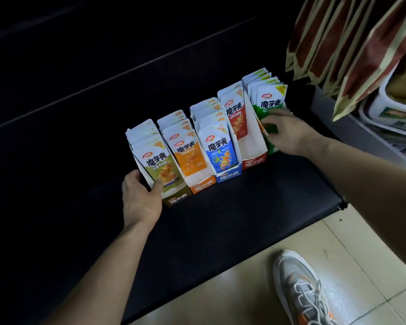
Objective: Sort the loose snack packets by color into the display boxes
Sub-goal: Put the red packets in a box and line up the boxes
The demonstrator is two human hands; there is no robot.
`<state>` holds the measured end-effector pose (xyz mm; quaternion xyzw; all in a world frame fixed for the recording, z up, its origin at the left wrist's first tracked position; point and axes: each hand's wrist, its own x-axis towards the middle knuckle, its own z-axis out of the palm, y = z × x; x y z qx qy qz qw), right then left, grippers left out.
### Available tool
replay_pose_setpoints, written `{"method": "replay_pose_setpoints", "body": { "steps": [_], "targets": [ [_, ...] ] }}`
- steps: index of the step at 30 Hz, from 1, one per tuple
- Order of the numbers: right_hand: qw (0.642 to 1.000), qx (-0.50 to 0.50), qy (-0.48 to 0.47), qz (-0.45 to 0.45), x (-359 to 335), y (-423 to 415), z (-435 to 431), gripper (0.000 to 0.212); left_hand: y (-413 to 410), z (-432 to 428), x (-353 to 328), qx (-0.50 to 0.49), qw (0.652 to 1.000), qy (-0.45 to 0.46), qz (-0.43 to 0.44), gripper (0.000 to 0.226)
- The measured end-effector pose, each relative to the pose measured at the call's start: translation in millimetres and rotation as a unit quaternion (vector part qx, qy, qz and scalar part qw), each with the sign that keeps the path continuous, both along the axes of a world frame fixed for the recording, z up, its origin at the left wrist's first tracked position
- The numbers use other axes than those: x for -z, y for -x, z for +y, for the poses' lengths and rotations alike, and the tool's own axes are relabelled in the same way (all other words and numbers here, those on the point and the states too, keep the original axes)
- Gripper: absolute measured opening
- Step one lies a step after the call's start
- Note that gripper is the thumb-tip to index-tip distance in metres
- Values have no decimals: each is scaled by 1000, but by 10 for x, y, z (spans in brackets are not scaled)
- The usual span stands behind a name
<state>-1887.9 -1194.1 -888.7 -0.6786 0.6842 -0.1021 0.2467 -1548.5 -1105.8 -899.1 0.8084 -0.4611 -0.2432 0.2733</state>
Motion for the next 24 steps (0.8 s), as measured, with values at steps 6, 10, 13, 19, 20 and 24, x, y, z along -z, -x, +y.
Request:
{"method": "replay_pose_setpoints", "body": {
  "steps": [6,10,13,19,20,24],
  "targets": [
    [996,42,32,68,10,-118,185,77,153,-22,9,-6,999,-14,49,50],
    [997,63,1,46,-36,-118,-17,81,155,-30,8,-6,999,-18,29,50],
    [998,12,-46,48,-32,-36,-198,80,149,-44,37,10,1000,-19,15,49],
    [996,-1,-52,68,34,-76,-167,81,142,-41,81,43,999,-22,22,54],
    [996,3,-44,74,48,-96,-126,80,132,-37,81,51,998,-25,26,55],
    [995,14,-35,88,24,-153,23,79,58,-18,18,81,995,-56,17,62]
  ]
}}
